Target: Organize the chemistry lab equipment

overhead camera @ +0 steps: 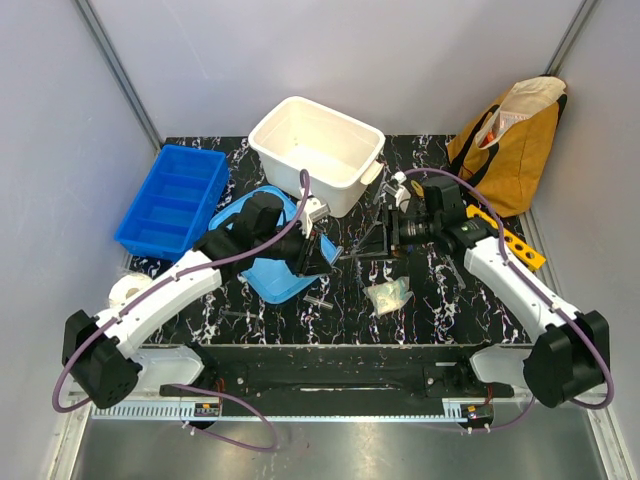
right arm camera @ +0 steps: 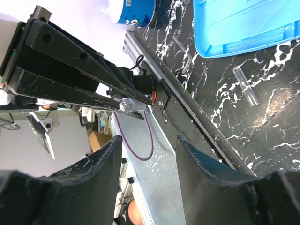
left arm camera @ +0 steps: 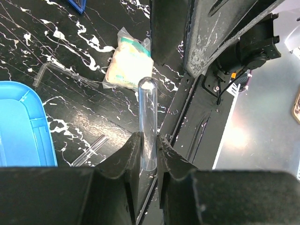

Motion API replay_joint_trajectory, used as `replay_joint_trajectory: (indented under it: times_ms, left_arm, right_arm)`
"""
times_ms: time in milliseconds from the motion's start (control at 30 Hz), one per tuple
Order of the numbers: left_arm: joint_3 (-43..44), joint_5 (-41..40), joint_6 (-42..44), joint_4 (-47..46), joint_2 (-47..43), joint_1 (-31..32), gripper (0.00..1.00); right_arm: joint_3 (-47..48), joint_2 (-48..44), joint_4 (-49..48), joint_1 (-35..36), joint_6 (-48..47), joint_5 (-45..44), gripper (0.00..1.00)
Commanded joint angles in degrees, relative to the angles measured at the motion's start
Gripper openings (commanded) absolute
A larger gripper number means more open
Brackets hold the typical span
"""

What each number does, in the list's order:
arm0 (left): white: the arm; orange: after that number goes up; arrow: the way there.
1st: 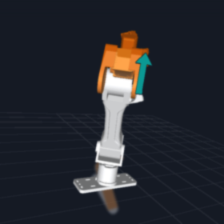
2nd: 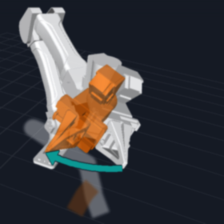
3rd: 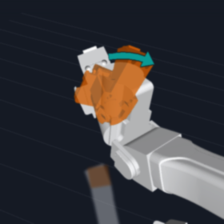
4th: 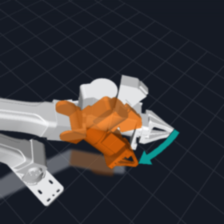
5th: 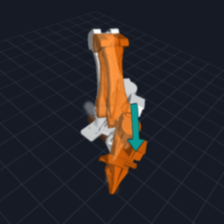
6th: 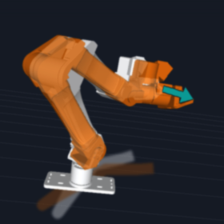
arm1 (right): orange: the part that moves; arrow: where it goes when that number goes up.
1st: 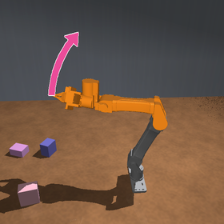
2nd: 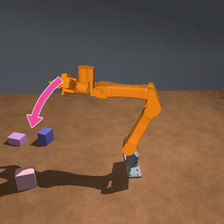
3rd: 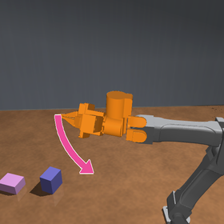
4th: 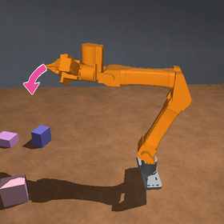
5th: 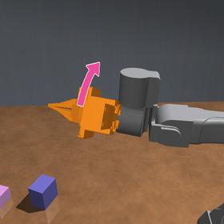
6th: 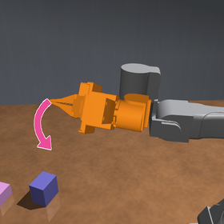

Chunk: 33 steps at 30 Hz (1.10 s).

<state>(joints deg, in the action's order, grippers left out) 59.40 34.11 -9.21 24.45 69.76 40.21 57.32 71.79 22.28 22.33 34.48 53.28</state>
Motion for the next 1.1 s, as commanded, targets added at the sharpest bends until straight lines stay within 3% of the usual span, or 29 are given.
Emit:
replay_joint_trajectory:
  times_ms: [0, 400, 567, 733, 1067]
  left_arm:
    - [1.7, -1.7, 4.1, 2.8, -0.6, 0.3, 0.11]
    - [2.6, -4.4, 8.8, 8.1, -0.6, 0.7, 0.11]
    - [2.2, -4.7, 8.8, 8.1, -0.2, 0.7, 0.11]
    - [1.3, -4.0, 8.8, 6.9, -1.3, 0.6, 0.11]
    - [0.1, -4.1, 8.8, 6.3, -1.9, 0.7, 0.10]
  right_arm:
    - [1.8, 1.9, -4.3, 0.3, 1.9, 5.5, 0.54]
    - [5.2, 8.8, -6.8, 4.8, 4.1, 3.3, 0.52]
    - [9.1, 12.6, -1.1, 8.3, 0.9, -0.4, 0.54]
    - [10.3, 14.2, -0.7, 9.0, 0.5, -1.6, 0.42]
    - [9.0, 14.8, -1.3, 9.5, 0.1, -1.0, 0.32]
